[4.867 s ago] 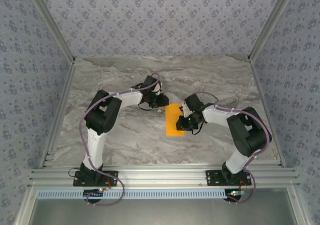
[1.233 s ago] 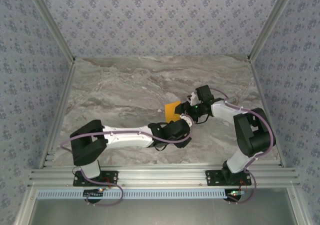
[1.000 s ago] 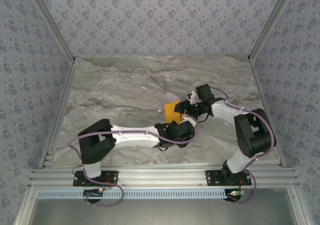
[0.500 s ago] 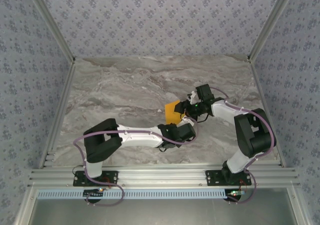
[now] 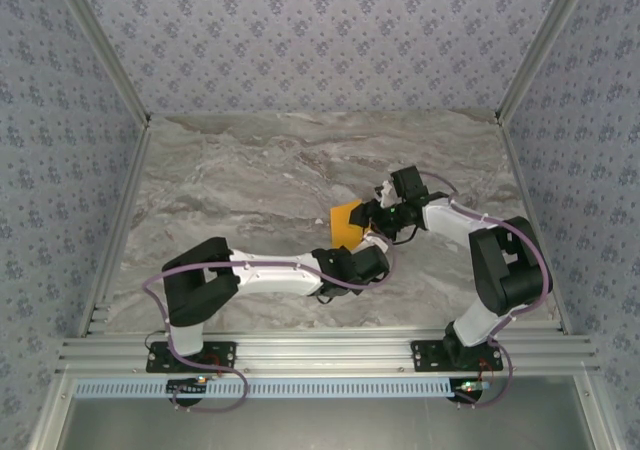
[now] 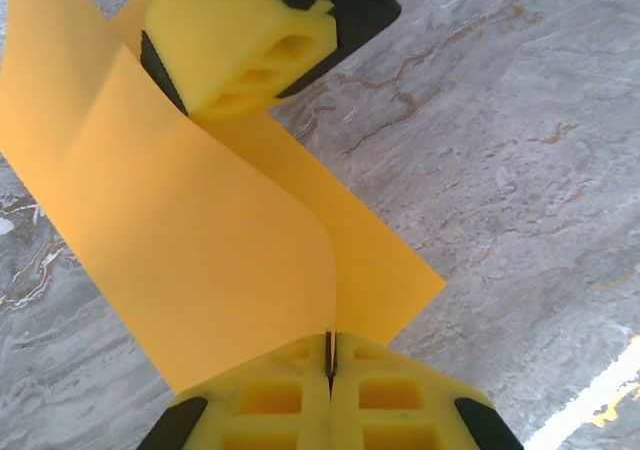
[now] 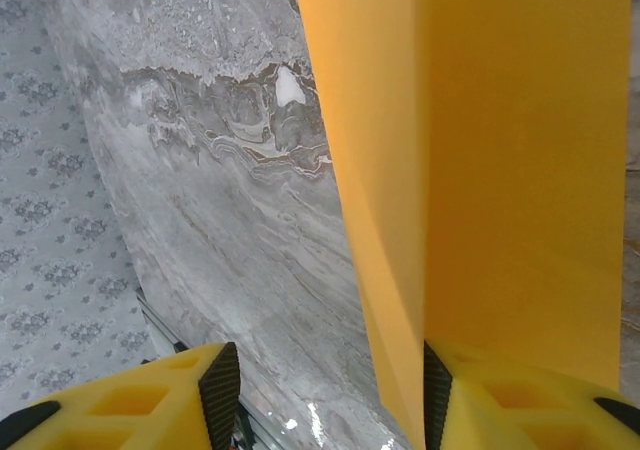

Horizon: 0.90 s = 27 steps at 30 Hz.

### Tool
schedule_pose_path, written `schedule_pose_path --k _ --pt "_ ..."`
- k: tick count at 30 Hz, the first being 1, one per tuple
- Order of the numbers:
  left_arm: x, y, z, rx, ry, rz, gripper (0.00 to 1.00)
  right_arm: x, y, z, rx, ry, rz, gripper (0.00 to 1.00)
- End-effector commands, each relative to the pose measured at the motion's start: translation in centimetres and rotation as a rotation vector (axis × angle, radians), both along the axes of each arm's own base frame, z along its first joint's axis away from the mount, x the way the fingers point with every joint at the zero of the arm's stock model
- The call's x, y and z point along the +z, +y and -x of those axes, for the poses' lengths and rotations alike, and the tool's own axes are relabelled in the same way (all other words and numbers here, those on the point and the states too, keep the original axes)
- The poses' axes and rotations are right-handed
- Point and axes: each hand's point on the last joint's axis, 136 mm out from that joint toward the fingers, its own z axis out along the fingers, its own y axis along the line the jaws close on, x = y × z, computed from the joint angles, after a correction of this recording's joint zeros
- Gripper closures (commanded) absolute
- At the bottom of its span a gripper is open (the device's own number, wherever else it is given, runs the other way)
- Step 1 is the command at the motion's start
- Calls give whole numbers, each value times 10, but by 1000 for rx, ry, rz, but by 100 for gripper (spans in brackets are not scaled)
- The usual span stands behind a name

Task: Fold a paper plane with a square sheet of paper (fold left side to right side)
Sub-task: Fold the triangle a second time at the center of the table.

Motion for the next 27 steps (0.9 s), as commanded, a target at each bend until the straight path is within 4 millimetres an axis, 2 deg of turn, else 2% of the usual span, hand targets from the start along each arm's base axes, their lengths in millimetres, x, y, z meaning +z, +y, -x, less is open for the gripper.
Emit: schedule_pose_path --k 1,3,8,11,15,17,20,24,27 --pt "15 -3 1 1 37 96 100 25 -2 -11 23 -101 4 45" --pt "17 -2 1 1 60 130 100 37 -4 -18 20 -149 2 43" --pt "22 1 -3 7 134 233 100 63 -24 -27 0 -292 60 26" --pt "25 6 -7 18 184 300 100 71 -38 -25 -31 -343 90 18" --pt "27 14 -14 28 285 409 100 66 -49 -9 -20 -377 119 18" --pt "28 19 -17 31 328 454 100 59 -49 2 3 -379 118 25" --pt "28 26 -21 33 376 497 100 43 -46 20 37 -358 101 42" --pt "25 37 -27 47 413 507 100 12 -38 41 70 -296 102 65" --pt "20 46 -33 66 438 508 100 -11 -32 54 100 -235 144 75"
